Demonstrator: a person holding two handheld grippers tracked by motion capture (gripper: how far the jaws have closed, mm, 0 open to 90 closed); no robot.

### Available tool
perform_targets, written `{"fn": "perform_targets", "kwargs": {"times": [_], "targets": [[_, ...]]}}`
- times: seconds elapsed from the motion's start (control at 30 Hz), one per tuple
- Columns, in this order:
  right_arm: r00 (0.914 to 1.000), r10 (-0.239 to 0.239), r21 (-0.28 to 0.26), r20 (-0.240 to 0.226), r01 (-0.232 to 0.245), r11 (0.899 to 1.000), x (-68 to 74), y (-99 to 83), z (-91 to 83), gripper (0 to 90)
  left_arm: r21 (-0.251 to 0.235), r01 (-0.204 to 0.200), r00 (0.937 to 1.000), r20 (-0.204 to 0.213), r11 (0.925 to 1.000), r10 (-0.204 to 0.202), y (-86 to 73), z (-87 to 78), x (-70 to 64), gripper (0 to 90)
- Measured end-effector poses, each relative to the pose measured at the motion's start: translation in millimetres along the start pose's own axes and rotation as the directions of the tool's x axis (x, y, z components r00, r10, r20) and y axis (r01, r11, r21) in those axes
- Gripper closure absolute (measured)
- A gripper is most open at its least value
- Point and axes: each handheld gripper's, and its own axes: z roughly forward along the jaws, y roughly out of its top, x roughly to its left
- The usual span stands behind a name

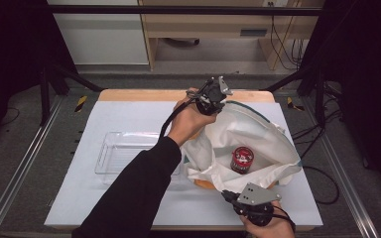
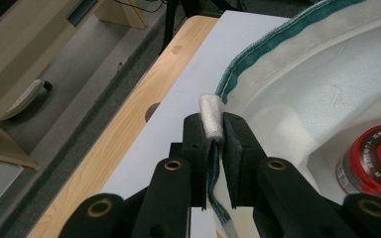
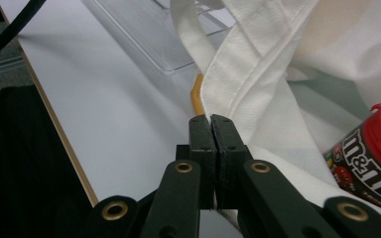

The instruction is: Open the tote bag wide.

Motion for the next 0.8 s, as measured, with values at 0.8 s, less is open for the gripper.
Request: {"fn": "perform_targets", "kwargs": {"times": [0.8], "targets": [[0.9994,-0.021,0.040,-0.029,0.022,0.999,3.5,-5.9,5.7,89.2,0.018,0.046,0.9989,-0.004,0.9988,-0.046,-9.8,29.1,2.7,81.1]]}}
